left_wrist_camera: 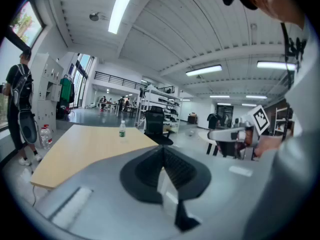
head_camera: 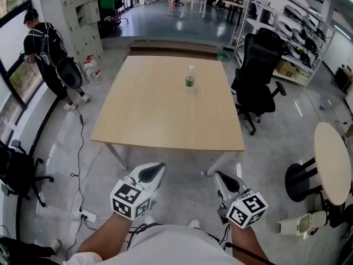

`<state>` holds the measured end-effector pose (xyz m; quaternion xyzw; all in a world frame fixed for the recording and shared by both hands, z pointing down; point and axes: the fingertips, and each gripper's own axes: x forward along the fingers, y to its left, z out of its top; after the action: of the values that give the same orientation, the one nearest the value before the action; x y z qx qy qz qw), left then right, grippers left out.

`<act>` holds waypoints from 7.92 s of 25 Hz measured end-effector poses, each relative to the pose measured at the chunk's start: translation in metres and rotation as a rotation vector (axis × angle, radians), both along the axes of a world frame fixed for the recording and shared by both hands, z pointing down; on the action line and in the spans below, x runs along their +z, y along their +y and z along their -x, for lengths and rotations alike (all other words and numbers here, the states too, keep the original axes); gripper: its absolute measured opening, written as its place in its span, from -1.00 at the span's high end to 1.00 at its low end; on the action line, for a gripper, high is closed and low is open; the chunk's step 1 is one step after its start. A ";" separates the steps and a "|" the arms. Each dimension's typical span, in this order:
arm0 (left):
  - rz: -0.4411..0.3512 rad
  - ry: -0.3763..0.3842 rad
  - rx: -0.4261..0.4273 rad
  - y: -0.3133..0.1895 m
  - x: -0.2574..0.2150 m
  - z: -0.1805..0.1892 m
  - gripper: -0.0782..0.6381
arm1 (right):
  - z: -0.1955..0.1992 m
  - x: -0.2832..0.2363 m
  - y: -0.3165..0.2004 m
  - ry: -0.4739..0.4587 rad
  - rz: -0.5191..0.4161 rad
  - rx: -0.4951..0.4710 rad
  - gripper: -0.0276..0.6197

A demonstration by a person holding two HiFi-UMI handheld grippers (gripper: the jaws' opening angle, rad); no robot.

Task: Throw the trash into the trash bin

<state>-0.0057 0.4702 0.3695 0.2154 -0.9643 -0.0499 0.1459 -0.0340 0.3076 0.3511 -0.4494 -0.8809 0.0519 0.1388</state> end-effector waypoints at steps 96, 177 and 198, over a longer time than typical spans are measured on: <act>-0.025 0.135 -0.114 0.059 0.065 0.115 0.76 | 0.130 0.054 0.068 0.072 -0.094 -0.085 0.77; 0.105 0.161 -0.087 0.112 0.063 0.355 0.76 | 0.473 0.075 0.175 -0.050 -0.183 -0.006 0.51; 0.120 0.233 -0.047 0.098 0.088 0.380 0.76 | 0.558 0.108 0.221 -0.065 -0.250 0.008 0.33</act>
<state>-0.3856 0.5677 0.4573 0.1763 -0.9468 -0.0200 0.2685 -0.5923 0.5283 0.4588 -0.4266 -0.8863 -0.0725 0.1648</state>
